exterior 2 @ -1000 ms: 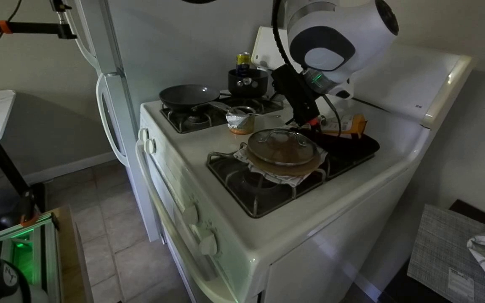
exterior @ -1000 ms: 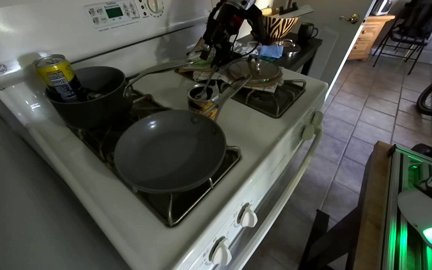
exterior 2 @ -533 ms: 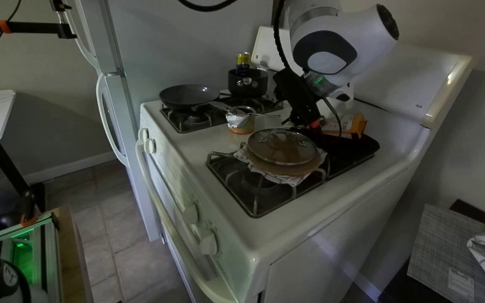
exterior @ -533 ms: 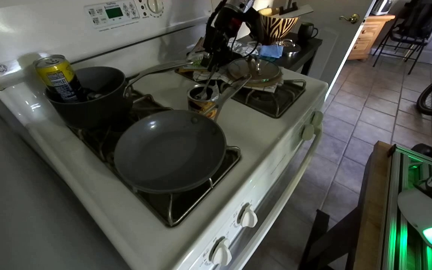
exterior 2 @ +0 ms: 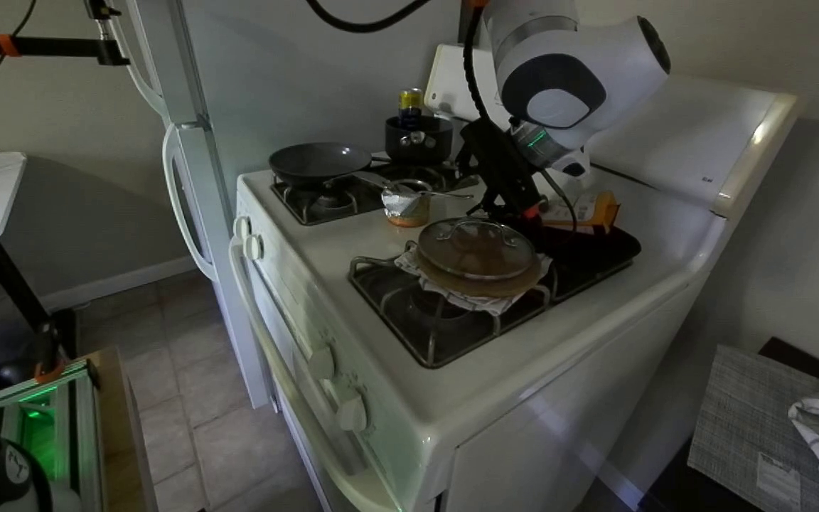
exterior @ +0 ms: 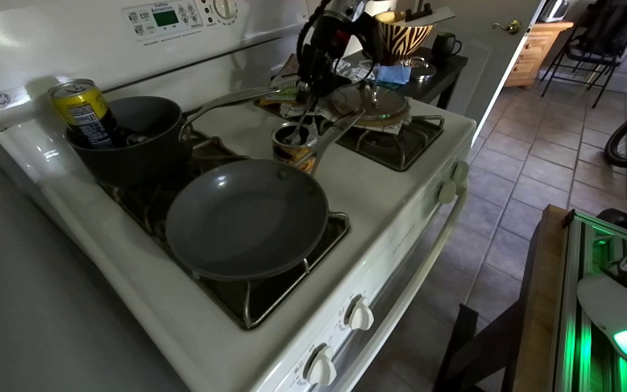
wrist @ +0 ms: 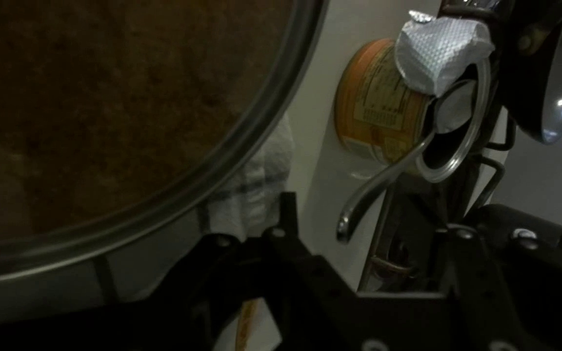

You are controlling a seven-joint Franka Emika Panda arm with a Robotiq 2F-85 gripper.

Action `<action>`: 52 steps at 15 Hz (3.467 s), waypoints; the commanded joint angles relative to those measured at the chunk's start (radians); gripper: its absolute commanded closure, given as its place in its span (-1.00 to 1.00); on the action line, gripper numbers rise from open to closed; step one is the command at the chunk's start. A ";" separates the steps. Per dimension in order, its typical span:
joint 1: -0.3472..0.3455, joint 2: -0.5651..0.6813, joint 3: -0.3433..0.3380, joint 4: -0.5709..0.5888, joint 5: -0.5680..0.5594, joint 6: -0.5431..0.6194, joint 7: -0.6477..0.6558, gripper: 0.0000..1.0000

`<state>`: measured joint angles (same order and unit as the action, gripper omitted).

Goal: Put a spoonful of the tin's content onto the pan

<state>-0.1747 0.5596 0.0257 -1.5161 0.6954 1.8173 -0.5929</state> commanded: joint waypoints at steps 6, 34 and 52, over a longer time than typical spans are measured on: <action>-0.016 0.044 0.020 0.063 -0.017 -0.064 0.029 0.41; -0.029 0.028 0.032 0.129 -0.015 -0.176 0.027 0.93; -0.024 -0.005 0.048 0.120 -0.116 0.003 -0.024 -0.25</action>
<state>-0.1926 0.5630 0.0604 -1.3664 0.5830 1.7810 -0.5969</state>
